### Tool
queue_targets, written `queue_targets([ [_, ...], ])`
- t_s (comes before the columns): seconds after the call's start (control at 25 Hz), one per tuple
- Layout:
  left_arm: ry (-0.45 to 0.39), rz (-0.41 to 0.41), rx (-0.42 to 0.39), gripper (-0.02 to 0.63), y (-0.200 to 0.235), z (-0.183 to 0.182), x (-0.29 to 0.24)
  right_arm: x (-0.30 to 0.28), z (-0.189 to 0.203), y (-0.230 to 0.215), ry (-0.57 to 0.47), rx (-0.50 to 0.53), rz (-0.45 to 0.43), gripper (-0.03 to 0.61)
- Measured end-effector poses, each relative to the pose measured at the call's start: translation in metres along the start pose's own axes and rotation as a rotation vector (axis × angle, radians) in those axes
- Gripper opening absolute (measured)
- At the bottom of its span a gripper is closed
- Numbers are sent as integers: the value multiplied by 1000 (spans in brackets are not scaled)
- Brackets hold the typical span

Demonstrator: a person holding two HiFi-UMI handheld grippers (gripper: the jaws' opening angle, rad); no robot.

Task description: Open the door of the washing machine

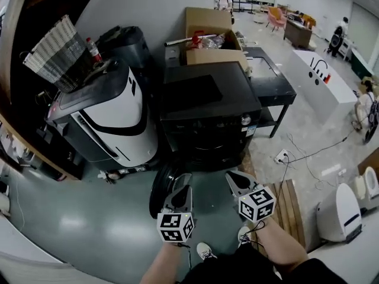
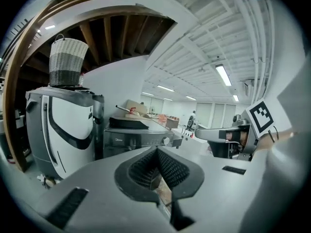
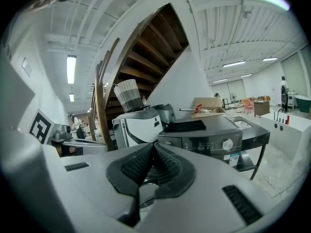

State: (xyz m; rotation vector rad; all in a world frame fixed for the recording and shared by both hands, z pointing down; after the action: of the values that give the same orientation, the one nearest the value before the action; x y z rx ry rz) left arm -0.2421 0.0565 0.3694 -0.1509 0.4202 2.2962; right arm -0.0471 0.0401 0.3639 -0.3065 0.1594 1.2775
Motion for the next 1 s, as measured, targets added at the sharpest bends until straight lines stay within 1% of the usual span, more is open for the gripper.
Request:
queue_targets([
  [0.2,-1,54,-23,18,-37,-17,-30,29,-18,-44,-23,-5,57,17],
  [0.36,4,64,6,18,-58,-21,-46,46,-24,-71,-32,-9,78,17],
  [0.48,16,68,10,18,-71,-18,-55,53,-22,-86,-26,-7,83,17],
  [0.76,54,74,-1,18,-91,-5,-70,61,-8,-107,2,-12,71,17],
  [1.0,77,52,12,18,-92,2,-75,58,0,-111,19,-21,49,17],
])
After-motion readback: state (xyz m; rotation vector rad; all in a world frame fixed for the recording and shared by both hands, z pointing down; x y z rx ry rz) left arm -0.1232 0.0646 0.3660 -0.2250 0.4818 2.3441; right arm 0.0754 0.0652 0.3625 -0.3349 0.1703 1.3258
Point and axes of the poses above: the fingertips, and each gripper's own axes: x backward along the fingers, y to its left, z out of its underside, the point moved 5 cm from there along x, backward along the fingers, and after that the axes turned 14 degrees about z, right-handed, at the moved point
